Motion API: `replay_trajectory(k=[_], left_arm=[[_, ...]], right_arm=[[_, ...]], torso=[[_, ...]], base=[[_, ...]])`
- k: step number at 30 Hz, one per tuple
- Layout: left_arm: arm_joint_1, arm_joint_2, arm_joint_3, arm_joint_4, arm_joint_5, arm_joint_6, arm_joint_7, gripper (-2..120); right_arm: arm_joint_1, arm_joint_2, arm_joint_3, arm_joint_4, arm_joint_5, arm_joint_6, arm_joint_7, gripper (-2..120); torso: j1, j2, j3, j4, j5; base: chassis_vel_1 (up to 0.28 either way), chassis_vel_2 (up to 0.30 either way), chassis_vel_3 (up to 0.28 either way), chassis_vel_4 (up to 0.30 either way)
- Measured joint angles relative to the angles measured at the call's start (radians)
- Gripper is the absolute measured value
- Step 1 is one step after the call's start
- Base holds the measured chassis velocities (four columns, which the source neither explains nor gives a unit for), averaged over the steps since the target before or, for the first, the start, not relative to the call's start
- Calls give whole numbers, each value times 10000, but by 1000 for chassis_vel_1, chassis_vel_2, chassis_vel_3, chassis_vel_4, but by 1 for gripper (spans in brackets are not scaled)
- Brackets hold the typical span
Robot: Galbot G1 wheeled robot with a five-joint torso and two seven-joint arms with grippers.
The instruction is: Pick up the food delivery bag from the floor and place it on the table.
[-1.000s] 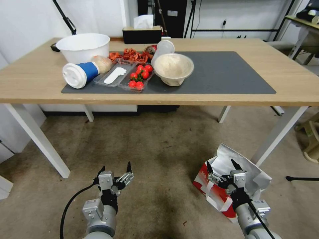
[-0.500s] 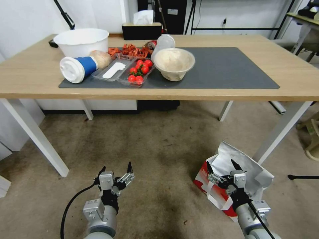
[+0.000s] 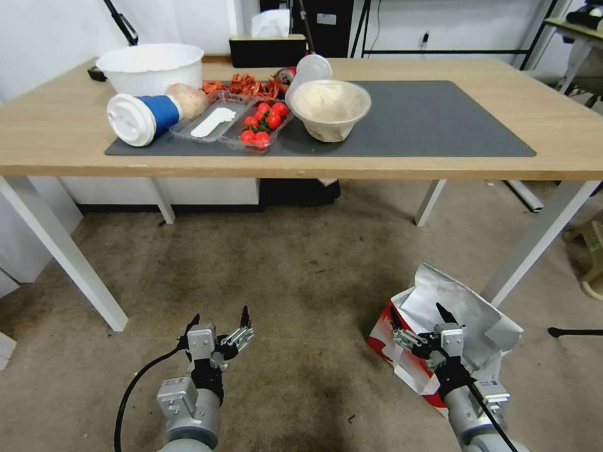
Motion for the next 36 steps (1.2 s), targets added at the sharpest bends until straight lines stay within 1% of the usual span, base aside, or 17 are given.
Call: replay_trajectory(k=[3, 6, 7, 13, 14, 17, 21, 29, 30, 33, 34, 36], left_arm=[[0, 0, 0, 1, 0, -1, 0, 100], [2, -3, 1, 12, 4, 1, 10, 100], [2, -3, 1, 12, 4, 1, 10, 100], [2, -6, 1, 23, 66, 4, 73, 100], [2, -6, 1, 23, 66, 4, 73, 100], [4, -21, 0, 42, 70, 5, 76, 100], [6, -26, 0, 48, 71, 5, 76, 100], [5, 11, -47, 49, 53, 3, 97, 100], [5, 11, -47, 49, 53, 3, 97, 100], [11, -11, -35, 57, 58, 0, 97, 100], [11, -11, -35, 57, 58, 0, 97, 100], [14, -26, -13, 71, 72, 0, 98, 100]], right_arm=[[5, -8, -2, -1, 0, 0, -2, 100], [19, -25, -2, -8, 0, 0, -4, 100], [19, -25, -2, -8, 0, 0, -4, 100], [15, -47, 4, -11, 19, -2, -4, 100], [15, -47, 4, -11, 19, -2, -4, 100], [14, -60, 22, -10, 33, -3, -3, 100], [15, -61, 24, -19, 38, -2, -1, 100], [70, -103, 37, -42, 142, 0, 11, 100], [70, -103, 37, -42, 142, 0, 11, 100], [65, -73, 36, -54, 142, 0, 11, 100], [65, -73, 36, -54, 142, 0, 11, 100], [58, -70, 42, -54, 142, 29, 10, 100]], torso=[[-17, -82, -66, 0, 0], [-69, -259, -190, 0, 0], [-69, -259, -190, 0, 0], [-114, -522, -410, 0, 0], [-114, -522, -410, 0, 0], [-144, -697, -552, 0, 0], [-165, -808, -645, 0, 0], [-215, -1159, -946, 0, 0], [-215, -1159, -946, 0, 0], [-232, -1318, -1084, 0, 0], [-232, -1318, -1084, 0, 0], [-242, -1440, -1199, 0, 0]], base=[[0, 0, 0, 0], [0, 0, 0, 0], [0, 0, 0, 0], [0, 0, 0, 0], [0, 0, 0, 0], [0, 0, 0, 0], [0, 0, 0, 0], [0, 0, 0, 0], [0, 0, 0, 0], [0, 0, 0, 0], [0, 0, 0, 0], [0, 0, 0, 0]])
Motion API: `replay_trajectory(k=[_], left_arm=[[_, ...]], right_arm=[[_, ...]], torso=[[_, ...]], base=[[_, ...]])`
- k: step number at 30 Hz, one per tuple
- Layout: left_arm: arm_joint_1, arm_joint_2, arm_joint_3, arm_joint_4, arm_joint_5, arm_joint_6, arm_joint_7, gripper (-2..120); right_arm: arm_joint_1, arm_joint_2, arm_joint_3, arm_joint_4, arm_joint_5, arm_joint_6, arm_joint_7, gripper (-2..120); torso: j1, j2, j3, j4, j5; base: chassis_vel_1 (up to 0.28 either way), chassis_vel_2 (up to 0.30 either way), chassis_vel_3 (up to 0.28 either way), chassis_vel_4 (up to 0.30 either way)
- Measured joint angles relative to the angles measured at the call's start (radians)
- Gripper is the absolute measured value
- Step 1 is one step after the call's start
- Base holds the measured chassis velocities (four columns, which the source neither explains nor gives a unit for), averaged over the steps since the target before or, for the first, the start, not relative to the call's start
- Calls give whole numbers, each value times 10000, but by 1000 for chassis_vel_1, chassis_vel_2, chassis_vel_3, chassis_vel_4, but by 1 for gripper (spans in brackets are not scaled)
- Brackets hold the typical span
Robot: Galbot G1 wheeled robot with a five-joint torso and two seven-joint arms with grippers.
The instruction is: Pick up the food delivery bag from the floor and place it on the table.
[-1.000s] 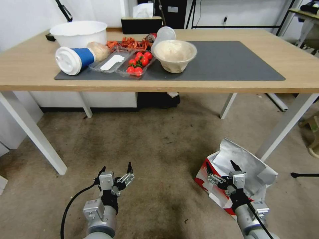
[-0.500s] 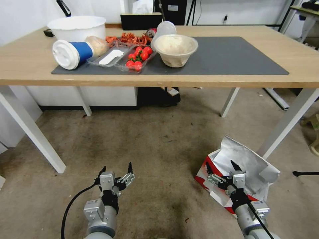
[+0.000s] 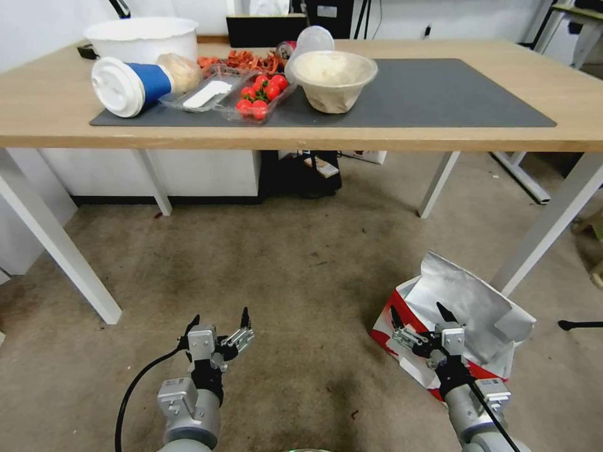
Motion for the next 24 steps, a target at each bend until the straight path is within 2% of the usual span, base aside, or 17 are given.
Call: replay_trajectory(k=[8, 13, 24], left_arm=[[4, 15, 3, 42, 35, -34, 0, 100], [-11, -8, 6, 30, 47, -41, 0, 100], [-28, -7, 3, 55, 43, -57, -2, 100]], right_arm=[[-31, -35, 71, 30, 70, 18, 0, 100], [-51, -65, 97, 30, 84, 19, 8, 100], [-36, -36, 71, 16, 86, 35, 13, 100]], torso=[[-12, -329, -308, -1, 0], [-43, -448, -306, -1, 0], [-51, -443, -306, 0, 0]], base=[[0, 0, 0, 0], [0, 0, 0, 0], [0, 0, 0, 0]])
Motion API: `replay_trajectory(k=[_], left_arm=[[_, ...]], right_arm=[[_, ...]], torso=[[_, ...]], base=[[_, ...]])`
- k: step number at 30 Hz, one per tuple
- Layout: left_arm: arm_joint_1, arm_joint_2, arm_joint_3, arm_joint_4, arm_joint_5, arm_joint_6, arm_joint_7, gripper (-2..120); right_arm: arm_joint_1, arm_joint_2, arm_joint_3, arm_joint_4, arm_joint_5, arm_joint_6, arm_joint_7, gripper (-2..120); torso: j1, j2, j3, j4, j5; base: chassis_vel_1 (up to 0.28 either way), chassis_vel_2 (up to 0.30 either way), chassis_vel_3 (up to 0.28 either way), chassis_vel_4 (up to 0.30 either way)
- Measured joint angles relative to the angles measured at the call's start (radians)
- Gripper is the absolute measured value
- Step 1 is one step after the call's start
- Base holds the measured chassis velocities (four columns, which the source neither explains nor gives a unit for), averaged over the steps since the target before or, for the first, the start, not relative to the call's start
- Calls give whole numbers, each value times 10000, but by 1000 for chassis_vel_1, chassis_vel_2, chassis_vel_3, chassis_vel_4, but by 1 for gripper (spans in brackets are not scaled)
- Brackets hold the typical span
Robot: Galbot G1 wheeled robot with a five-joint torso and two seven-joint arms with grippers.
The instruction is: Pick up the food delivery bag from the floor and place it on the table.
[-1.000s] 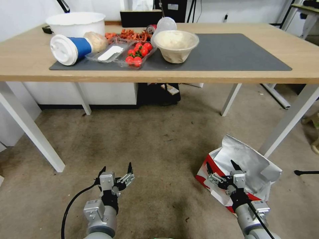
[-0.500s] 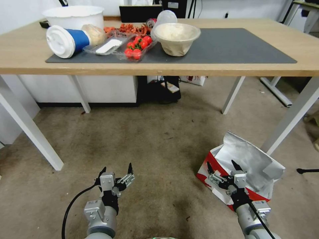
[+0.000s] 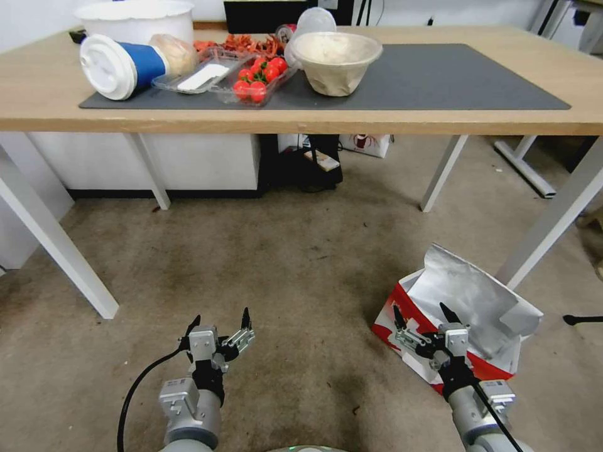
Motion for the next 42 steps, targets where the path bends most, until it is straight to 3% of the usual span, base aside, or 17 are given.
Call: replay_trajectory(k=[20, 30, 37, 42], left_arm=[[9, 0, -3, 22, -6, -24, -8, 100], [-11, 25, -30, 266, 150, -561, 67, 100], [7, 74, -36, 138, 297, -461, 130, 100], [85, 45, -3, 105, 472, -481, 165, 100]], right_arm=[[-8, 27, -11, -54, -46, 20, -6, 100], [-3, -12, -6, -65, -51, 36, -6, 100], [8, -408, 15, 19, 5, 45, 14, 100], [246, -1177, 349, -33, 225, 71, 76, 100]], torso=[[11, 62, 0, 0, 0], [14, 78, 0, 0, -1], [15, 84, -1, -1, 1], [15, 87, -1, -1, 3]], base=[[0, 0, 0, 0], [0, 0, 0, 0], [0, 0, 0, 0], [0, 0, 0, 0]])
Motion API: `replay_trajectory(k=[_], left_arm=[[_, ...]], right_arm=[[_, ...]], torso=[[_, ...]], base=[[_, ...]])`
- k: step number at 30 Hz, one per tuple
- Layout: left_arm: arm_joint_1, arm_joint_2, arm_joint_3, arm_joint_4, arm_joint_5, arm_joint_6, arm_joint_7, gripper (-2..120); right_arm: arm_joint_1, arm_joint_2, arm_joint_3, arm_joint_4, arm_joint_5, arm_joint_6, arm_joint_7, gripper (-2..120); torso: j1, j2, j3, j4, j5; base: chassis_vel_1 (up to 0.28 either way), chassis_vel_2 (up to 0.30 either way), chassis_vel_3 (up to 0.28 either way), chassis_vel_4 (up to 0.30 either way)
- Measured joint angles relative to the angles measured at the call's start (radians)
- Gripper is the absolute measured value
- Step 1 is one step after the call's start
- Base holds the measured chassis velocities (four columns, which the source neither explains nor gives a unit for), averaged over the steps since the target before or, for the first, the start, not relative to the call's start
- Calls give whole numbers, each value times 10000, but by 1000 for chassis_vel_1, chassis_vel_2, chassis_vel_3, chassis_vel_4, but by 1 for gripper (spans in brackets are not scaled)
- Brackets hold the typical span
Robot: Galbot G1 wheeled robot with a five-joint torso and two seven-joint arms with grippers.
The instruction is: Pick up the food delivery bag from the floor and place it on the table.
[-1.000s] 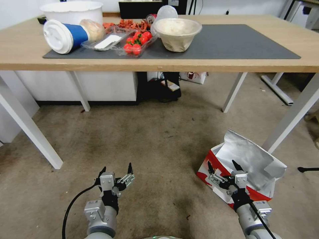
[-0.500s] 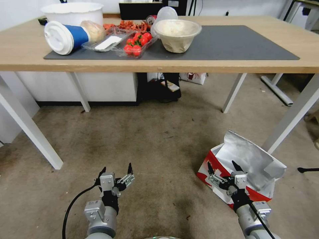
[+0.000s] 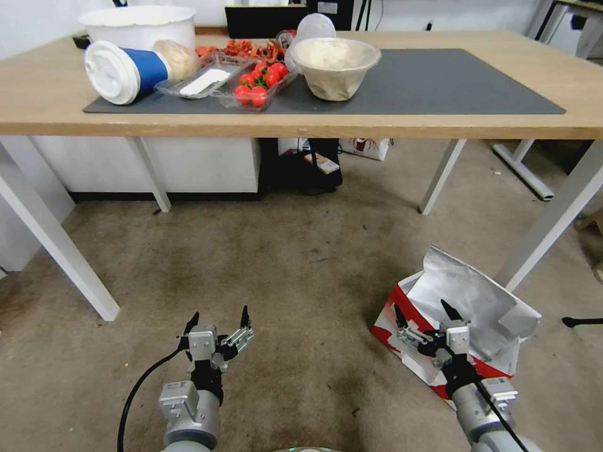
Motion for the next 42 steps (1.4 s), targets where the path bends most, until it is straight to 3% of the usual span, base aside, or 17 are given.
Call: replay_trajectory(k=[3, 5, 6, 9, 10, 13, 14, 18, 27, 42], left_arm=[[-5, -62, 39, -6, 45, -3, 0, 100], [-54, -68, 40, -5, 44, -3, -7, 100], [-54, -68, 40, -5, 44, -3, -7, 100], [-114, -13, 21, 29, 10, -3, -17, 100], [-114, -13, 21, 29, 10, -3, -17, 100], [-165, 29, 4, 64, -19, -6, -31, 100], [-165, 29, 4, 64, -19, -6, -31, 100], [-184, -19, 4, 153, -8, -6, -84, 100], [-223, -196, 23, 372, 24, -15, -142, 100], [-208, -354, -7, 602, 52, -132, -213, 100]], right_arm=[[279, -777, 330, -94, 284, -125, 78, 100], [694, -1715, 890, -203, 848, -530, 98, 100], [694, -1715, 890, -203, 848, -530, 98, 100], [1149, -2942, 1476, -619, 1609, -1007, -324, 100], [1149, -2942, 1476, -619, 1609, -1007, -324, 100], [1817, -4943, 1655, -2347, 2990, -878, -1990, 100], [1817, -4943, 1655, -2347, 2990, -878, -1990, 100], [2662, -6570, 1076, -4828, 3264, -131, -3321, 100], [4071, -7326, -348, -7491, 2803, 902, -5208, 100], [6294, -7362, -2169, -9105, 2337, 657, -5791, 100]], torso=[[0, 1, 0, 1, 1], [1, 3, 0, 2, 0], [1, 3, 0, 2, 0], [1, 4, 0, -1, -1], [1, 4, 0, -1, -1], [2, 6, 0, 1, 3], [2, 6, 0, 1, 3], [2, 8, 1, 4, 1], [3, 9, 1, -1, 2], [3, 11, 1, 4, -2]], base=[[0, 0, 0, 0], [0, 0, 0, 0], [0, 0, 0, 0], [0, 0, 0, 0], [0, 0, 0, 0], [0, 0, 0, 0], [0, 0, 0, 0], [0, 0, 0, 0], [0, 0, 0, 0], [0, 0, 0, 0]])
